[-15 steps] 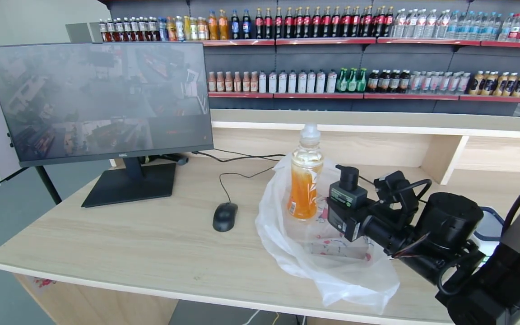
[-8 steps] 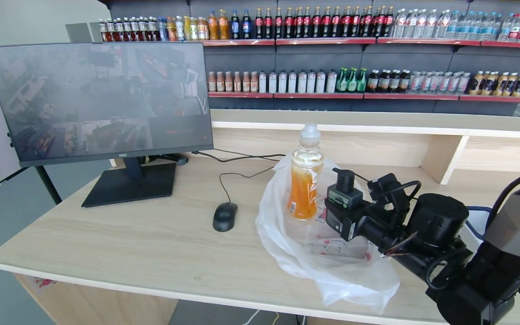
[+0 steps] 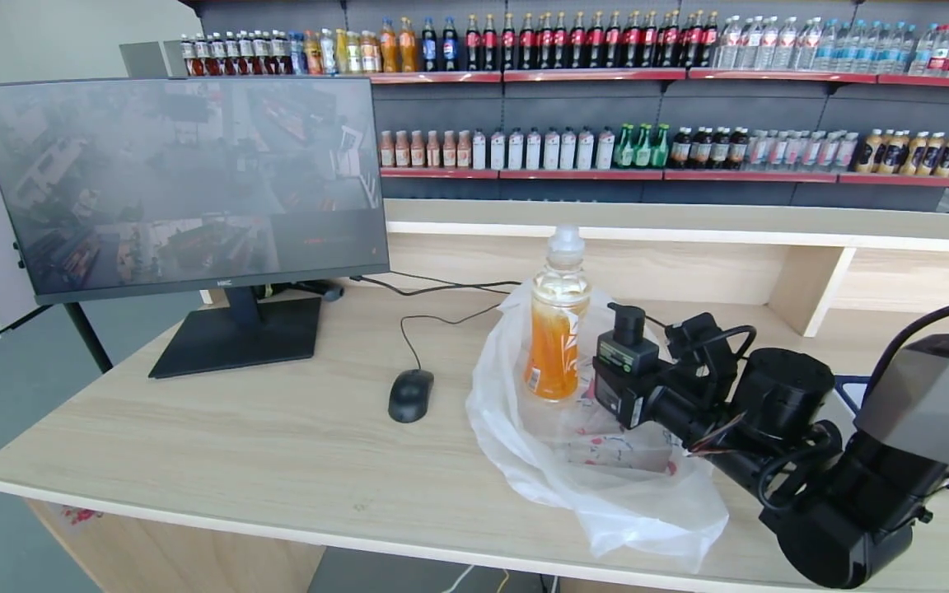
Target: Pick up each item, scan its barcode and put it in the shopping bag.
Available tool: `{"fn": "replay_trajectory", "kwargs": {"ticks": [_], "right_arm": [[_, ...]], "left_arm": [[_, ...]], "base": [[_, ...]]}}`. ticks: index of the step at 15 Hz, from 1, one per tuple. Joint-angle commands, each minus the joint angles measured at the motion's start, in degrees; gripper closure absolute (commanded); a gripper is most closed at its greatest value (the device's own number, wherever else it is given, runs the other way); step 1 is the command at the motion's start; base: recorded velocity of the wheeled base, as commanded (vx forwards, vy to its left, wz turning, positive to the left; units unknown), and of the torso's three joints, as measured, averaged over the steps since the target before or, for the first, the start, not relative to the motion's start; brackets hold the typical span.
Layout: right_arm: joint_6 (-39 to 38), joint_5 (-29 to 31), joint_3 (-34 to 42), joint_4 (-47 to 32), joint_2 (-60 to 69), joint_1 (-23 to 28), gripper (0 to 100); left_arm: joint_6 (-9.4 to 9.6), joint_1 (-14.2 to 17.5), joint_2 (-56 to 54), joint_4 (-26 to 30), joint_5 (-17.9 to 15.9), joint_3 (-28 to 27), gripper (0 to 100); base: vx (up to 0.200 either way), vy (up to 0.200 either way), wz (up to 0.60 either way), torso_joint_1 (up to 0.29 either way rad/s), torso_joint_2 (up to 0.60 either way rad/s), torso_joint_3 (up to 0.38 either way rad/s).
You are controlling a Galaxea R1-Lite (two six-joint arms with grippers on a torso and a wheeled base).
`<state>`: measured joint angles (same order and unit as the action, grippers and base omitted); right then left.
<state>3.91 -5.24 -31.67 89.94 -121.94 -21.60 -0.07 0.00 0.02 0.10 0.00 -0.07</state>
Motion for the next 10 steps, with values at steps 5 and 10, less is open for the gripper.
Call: {"fn": "replay_trajectory", "kwargs": {"ticks": [5, 10], "right_arm": [[0.0, 0.0, 0.0, 0.1, -1.3, -0.1, 100], [0.0, 0.0, 1.8, 0.1, -1.5, -0.1, 100]], "left_arm": [[-0.01, 0.0, 0.0, 0.0, 0.0, 0.1, 100], [-0.01, 0.0, 0.0, 0.0, 0.0, 0.1, 100]], "base": [[0.0, 0.0, 0.0, 0.0, 0.0, 0.0], [0.0, 0.0, 0.0, 0.0, 0.0, 0.0]]}}
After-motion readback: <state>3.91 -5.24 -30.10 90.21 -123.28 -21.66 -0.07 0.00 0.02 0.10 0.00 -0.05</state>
